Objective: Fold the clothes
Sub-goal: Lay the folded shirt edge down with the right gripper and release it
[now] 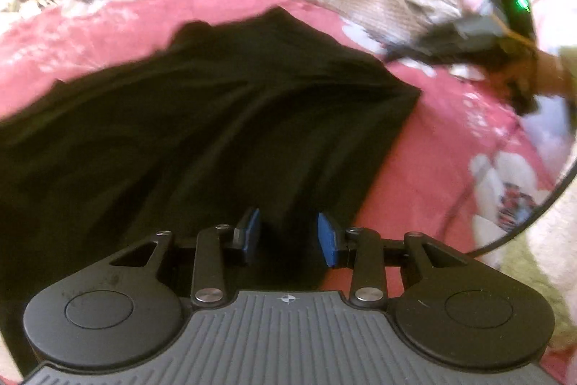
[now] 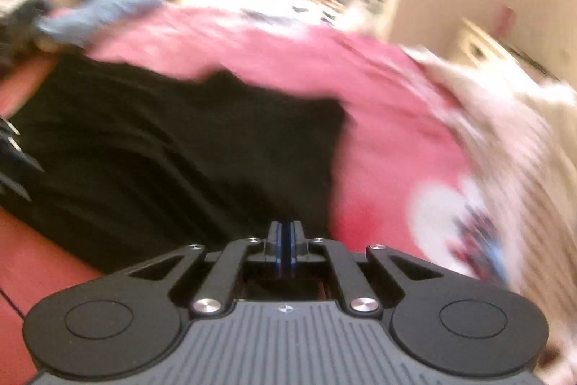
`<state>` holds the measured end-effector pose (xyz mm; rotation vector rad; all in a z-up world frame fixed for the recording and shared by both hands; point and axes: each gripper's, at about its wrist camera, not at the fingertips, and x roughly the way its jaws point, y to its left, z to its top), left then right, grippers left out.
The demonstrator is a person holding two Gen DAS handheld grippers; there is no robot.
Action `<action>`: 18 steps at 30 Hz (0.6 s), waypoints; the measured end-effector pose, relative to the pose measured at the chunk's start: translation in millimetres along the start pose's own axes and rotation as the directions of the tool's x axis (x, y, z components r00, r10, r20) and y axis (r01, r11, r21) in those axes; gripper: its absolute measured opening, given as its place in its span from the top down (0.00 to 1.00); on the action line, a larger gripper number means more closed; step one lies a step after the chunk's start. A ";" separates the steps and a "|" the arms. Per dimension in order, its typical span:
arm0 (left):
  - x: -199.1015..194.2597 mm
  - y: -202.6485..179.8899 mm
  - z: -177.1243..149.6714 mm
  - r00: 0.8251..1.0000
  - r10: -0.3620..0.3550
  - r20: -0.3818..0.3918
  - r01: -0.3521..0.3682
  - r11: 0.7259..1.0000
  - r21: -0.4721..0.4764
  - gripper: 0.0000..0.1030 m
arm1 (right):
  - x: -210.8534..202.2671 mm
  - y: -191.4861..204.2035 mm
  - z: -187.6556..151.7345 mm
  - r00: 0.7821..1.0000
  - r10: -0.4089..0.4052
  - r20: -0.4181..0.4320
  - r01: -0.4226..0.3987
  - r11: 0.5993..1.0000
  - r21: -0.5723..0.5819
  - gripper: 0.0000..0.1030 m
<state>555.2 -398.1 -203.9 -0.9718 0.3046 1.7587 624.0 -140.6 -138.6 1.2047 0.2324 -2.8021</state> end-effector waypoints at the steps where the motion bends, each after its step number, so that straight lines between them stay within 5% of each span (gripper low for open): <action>1: 0.0 -1.9 -1.7 1.000 -0.006 -0.008 0.006 1.000 0.014 0.66 | 7.6 6.5 7.4 1.000 0.011 0.007 -0.011 1.000 -0.024 0.96; 9: -1.2 -6.7 -10.5 0.999 -0.042 -0.022 0.043 0.999 0.006 0.66 | 67.4 -8.3 46.0 0.985 0.173 -0.022 -0.173 0.985 0.000 0.93; 12: -0.1 -5.7 -11.3 0.998 -0.048 -0.026 0.048 0.999 0.004 0.66 | 117.9 -25.4 55.5 0.992 0.116 -0.051 -0.118 0.992 -0.043 1.00; 14: 1.1 -5.7 -10.5 0.998 -0.051 -0.029 0.051 0.999 0.006 0.66 | 133.8 -54.9 69.1 0.999 0.049 -0.002 -0.049 0.998 0.048 1.00; 16: 0.9 -5.4 -10.3 0.998 -0.056 -0.031 0.056 0.998 0.003 0.66 | 138.0 -73.1 84.0 0.999 -0.038 0.021 0.036 0.994 0.100 1.00; 18: 0.5 -4.9 -10.5 0.997 -0.063 -0.033 0.063 0.998 0.000 0.66 | 129.3 -76.2 92.9 0.999 -0.019 0.033 0.016 0.995 0.097 0.98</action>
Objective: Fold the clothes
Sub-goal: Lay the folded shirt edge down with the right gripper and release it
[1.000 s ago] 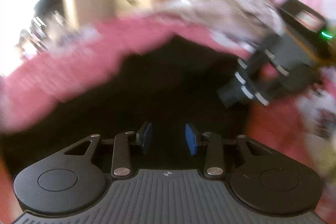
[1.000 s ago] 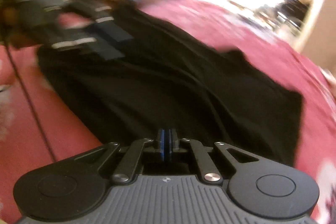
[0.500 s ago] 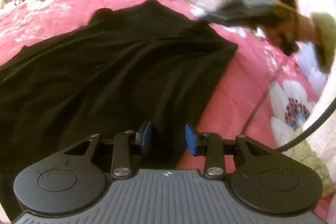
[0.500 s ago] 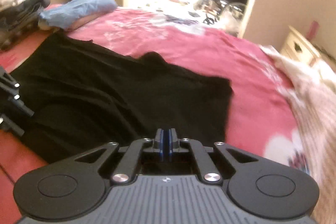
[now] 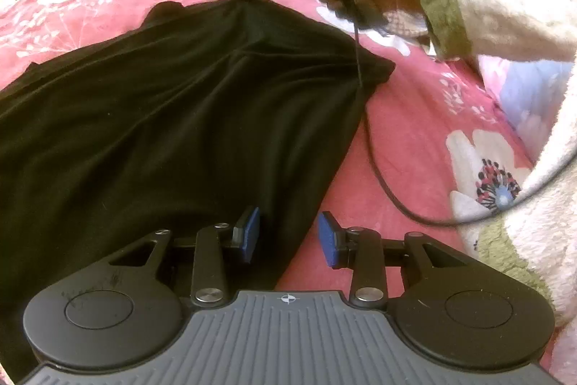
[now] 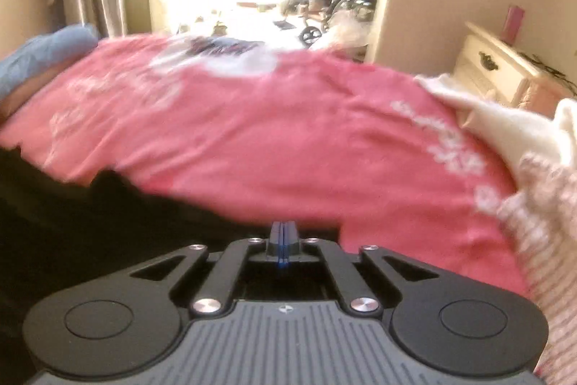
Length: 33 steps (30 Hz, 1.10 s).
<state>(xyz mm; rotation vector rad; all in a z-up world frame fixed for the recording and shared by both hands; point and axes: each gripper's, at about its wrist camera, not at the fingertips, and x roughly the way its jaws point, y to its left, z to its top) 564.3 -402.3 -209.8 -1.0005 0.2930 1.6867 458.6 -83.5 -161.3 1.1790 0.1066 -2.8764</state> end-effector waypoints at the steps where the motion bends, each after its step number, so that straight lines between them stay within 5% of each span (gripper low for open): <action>1: -0.3 0.4 -0.4 1.000 -0.004 -0.001 0.004 1.000 -0.002 0.66 | -9.3 4.1 2.6 0.999 0.047 0.001 -0.047 0.999 -0.017 0.98; 2: -0.6 0.9 -1.0 1.000 -0.009 -0.002 0.009 1.000 -0.006 0.66 | -16.0 11.0 2.7 0.992 0.128 -0.023 -0.129 0.991 -0.035 0.98; 4: -0.6 0.8 -1.3 1.000 -0.017 -0.005 0.017 1.000 -0.006 0.66 | -21.6 39.4 -2.9 0.941 0.315 -0.123 -0.329 0.938 -0.110 0.97; 6: -0.2 0.5 -1.4 1.000 -0.023 -0.008 0.023 1.000 0.000 0.66 | -11.6 74.6 -16.5 0.896 0.384 -0.222 -0.430 0.874 -0.225 1.00; 8: 0.3 1.4 -1.3 1.000 -0.025 -0.008 0.025 1.000 -0.005 0.66 | 12.0 88.3 -19.8 0.922 0.333 -0.198 -0.380 0.877 -0.293 1.00; 11: -1.0 3.6 -2.4 1.000 -0.030 -0.004 0.030 0.999 -0.016 0.66 | 38.1 61.9 14.6 0.972 0.229 -0.052 -0.234 0.964 -0.124 1.00; 13: -1.7 4.3 -2.7 0.999 -0.035 -0.004 0.035 0.999 -0.022 0.66 | 30.8 60.3 27.6 0.968 0.246 -0.045 -0.250 0.959 -0.132 0.97; 15: -3.1 5.3 -3.8 0.999 -0.044 -0.003 0.044 0.999 -0.030 0.66 | 16.5 78.7 27.3 0.898 0.413 -0.151 -0.435 0.883 -0.175 0.97; 17: -4.3 6.5 -5.7 0.999 -0.053 -0.001 0.053 0.998 -0.039 0.66 | 8.3 112.2 14.6 0.788 0.541 -0.293 -0.608 0.759 -0.233 0.97; 18: -4.5 6.7 -6.7 0.998 -0.057 0.000 0.057 0.998 -0.041 0.66 | 10.7 129.8 6.5 0.775 0.537 -0.332 -0.627 0.719 -0.300 0.99; 19: -4.4 6.8 -7.2 0.998 -0.059 0.000 0.059 0.997 -0.041 0.66 | 14.6 147.5 -1.9 0.776 0.518 -0.360 -0.629 0.680 -0.377 1.00; 20: -4.2 6.8 -7.7 0.998 -0.061 0.000 0.061 0.997 -0.041 0.66 | 25.1 154.4 -0.9 0.793 0.508 -0.337 -0.609 0.687 -0.396 1.00; 22: -5.2 7.5 -8.7 0.998 -0.067 0.000 0.067 0.997 -0.037 0.66 | 50.3 143.3 24.5 0.853 0.483 -0.197 -0.521 0.804 -0.285 1.00; 25: -7.0 9.6 -9.0 0.997 -0.074 0.001 0.074 0.997 -0.036 0.65 | 58.7 119.9 57.0 0.920 0.388 -0.057 -0.392 0.908 -0.146 0.96; 27: -9.0 11.2 -9.7 0.997 -0.078 0.006 0.079 0.996 -0.045 0.65 | 43.4 122.2 58.6 0.861 0.497 -0.109 -0.509 0.851 -0.134 0.96; 29: -9.6 11.6 -11.6 0.996 -0.083 0.013 0.084 0.995 -0.058 0.65 | 35.6 140.4 48.7 0.742 0.624 -0.247 -0.664 0.736 -0.135 0.96; 30: -10.1 12.1 -13.0 0.996 -0.086 0.017 0.087 0.994 -0.062 0.65 | 37.5 154.7 40.8 0.722 0.629 -0.286 -0.683 0.714 -0.155 0.93; 31: -10.3 12.9 -13.8 0.996 -0.086 0.021 0.087 0.994 -0.062 0.65 | 39.5 170.0 32.1 0.711 0.626 -0.320 -0.694 0.698 -0.178 0.93; 33: -9.6 12.2 -13.5 0.996 -0.086 0.021 0.087 0.994 -0.058 0.65 | 41.6 160.1 34.4 0.793 0.565 -0.228 -0.599 0.792 -0.119 1.00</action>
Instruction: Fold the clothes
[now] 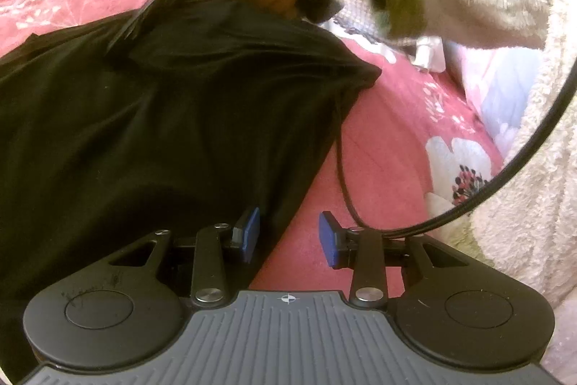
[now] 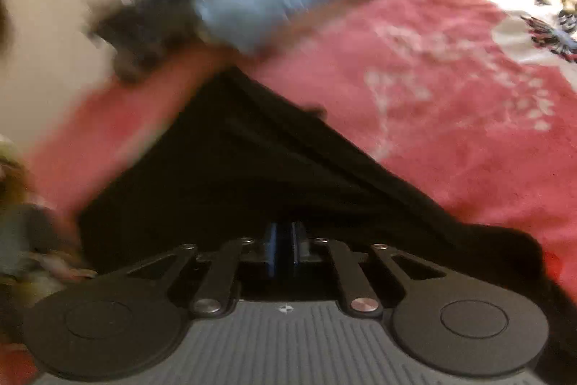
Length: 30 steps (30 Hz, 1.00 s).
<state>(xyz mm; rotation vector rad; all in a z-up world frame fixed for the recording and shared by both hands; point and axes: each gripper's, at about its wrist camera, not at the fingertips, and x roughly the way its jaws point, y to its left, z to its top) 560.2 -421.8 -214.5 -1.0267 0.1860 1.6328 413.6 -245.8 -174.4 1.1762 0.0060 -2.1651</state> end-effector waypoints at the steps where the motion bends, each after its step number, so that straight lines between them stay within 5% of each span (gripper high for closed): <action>1: 0.1 0.0 0.5 1.000 0.000 -0.002 0.000 1.000 0.001 0.64 | -3.8 -6.4 0.6 0.997 -0.064 0.045 0.061 0.996 0.057 1.00; 4: -5.7 0.4 1.9 1.000 0.000 -0.001 0.000 1.000 -0.011 0.65 | -26.7 -19.8 -5.0 0.966 -0.215 0.145 0.186 0.964 0.191 0.93; 9: -16.1 5.9 -5.4 1.000 0.005 0.000 -0.005 0.998 -0.060 0.64 | -80.3 12.3 -78.4 0.990 -0.117 0.074 0.111 0.990 0.085 0.94; 11: -15.1 7.6 -9.2 1.000 0.007 -0.003 -0.007 0.997 -0.073 0.64 | -93.5 19.8 -119.8 0.988 -0.148 0.042 0.144 0.986 0.083 0.94; 14: -13.8 9.2 -9.6 1.000 -0.002 -0.009 0.001 0.997 -0.077 0.65 | -124.4 1.7 -179.4 0.951 -0.302 0.064 0.282 0.934 0.219 1.00; 19: -13.5 7.4 -6.3 1.000 0.000 -0.032 -0.001 0.998 -0.055 0.65 | -179.3 -8.2 -209.2 0.856 -0.510 0.086 0.425 0.789 0.444 0.96; 22: -12.2 4.6 -8.2 0.999 0.000 -0.041 -0.003 0.998 -0.059 0.64 | -160.1 36.5 -190.1 0.914 -0.389 0.119 0.340 0.890 0.304 0.96; 25: -12.6 1.0 -11.0 0.998 0.005 -0.059 -0.009 0.997 -0.076 0.64 | -124.4 76.9 -179.8 0.978 -0.178 0.112 0.159 0.975 0.156 0.90; 28: -20.8 1.9 -19.6 0.995 0.000 -0.104 -0.016 0.989 -0.146 0.64 | -109.4 84.2 -201.5 0.992 -0.128 0.014 0.126 0.984 0.125 0.85; 30: -32.7 4.8 -29.4 0.992 0.006 -0.129 -0.032 0.979 -0.201 0.64 | -124.5 70.9 -207.5 0.994 -0.106 -0.009 0.105 0.965 0.241 0.85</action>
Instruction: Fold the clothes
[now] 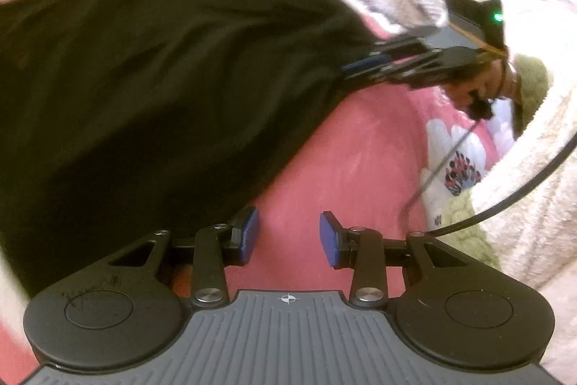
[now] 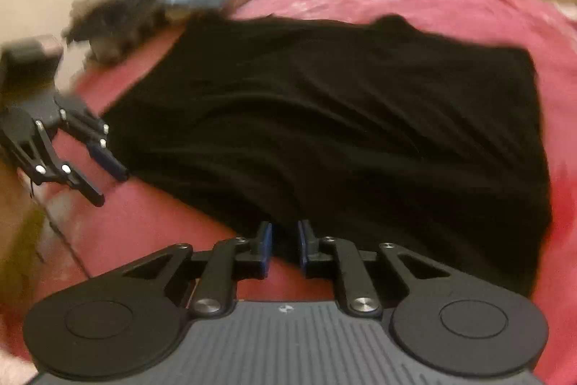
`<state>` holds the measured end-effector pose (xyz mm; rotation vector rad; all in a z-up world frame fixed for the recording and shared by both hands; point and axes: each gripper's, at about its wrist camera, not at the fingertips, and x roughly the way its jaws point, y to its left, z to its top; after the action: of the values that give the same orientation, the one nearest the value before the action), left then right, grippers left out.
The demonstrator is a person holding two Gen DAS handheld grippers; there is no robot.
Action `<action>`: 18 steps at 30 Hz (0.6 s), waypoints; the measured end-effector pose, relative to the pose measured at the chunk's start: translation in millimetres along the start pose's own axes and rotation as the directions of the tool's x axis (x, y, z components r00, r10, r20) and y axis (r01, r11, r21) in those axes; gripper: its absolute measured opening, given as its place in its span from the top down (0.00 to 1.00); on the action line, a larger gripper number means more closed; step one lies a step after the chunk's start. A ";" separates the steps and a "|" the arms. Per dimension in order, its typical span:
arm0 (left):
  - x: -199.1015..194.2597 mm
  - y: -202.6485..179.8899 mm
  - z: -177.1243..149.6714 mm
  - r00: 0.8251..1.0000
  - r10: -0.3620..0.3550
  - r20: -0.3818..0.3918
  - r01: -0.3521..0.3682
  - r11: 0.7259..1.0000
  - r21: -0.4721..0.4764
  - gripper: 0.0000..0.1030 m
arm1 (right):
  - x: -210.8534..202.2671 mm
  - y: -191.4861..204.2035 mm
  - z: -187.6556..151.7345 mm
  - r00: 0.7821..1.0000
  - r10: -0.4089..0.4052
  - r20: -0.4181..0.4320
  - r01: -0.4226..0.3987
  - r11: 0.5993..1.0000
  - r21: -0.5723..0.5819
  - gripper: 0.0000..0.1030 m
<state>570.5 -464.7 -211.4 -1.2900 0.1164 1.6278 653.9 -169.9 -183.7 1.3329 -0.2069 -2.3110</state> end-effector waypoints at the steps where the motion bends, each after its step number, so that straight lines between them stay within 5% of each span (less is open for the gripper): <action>1: -6.5 2.6 -5.0 1.000 0.008 -0.008 -0.008 1.000 -0.022 0.64 | -5.7 -2.4 4.5 1.000 -0.015 -0.026 0.015 0.999 0.028 0.85; 4: -26.9 14.5 -18.8 0.999 0.022 -0.028 -0.025 0.993 -0.111 0.64 | -9.5 20.3 33.2 0.999 -0.037 -0.028 0.034 0.993 -0.114 0.79; 8: -53.4 30.0 -28.2 0.996 0.087 -0.004 -0.086 0.981 -0.173 0.63 | 31.7 71.8 83.5 0.996 0.087 0.014 -0.078 0.943 -0.324 0.62; 14: -88.0 52.1 -28.7 0.979 0.194 0.060 -0.172 0.950 -0.262 0.59 | 105.9 169.4 104.2 0.976 0.218 -0.020 -0.188 0.790 -0.583 0.60; 18: -102.6 83.6 -32.8 0.952 0.279 0.122 -0.198 0.871 -0.449 0.55 | 137.5 227.8 100.8 0.968 0.250 -0.015 -0.184 0.670 -0.719 0.46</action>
<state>522.5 -589.7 -186.0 -1.4917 -0.2225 2.0606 581.8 -444.0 -158.9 0.7470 0.4607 -1.9130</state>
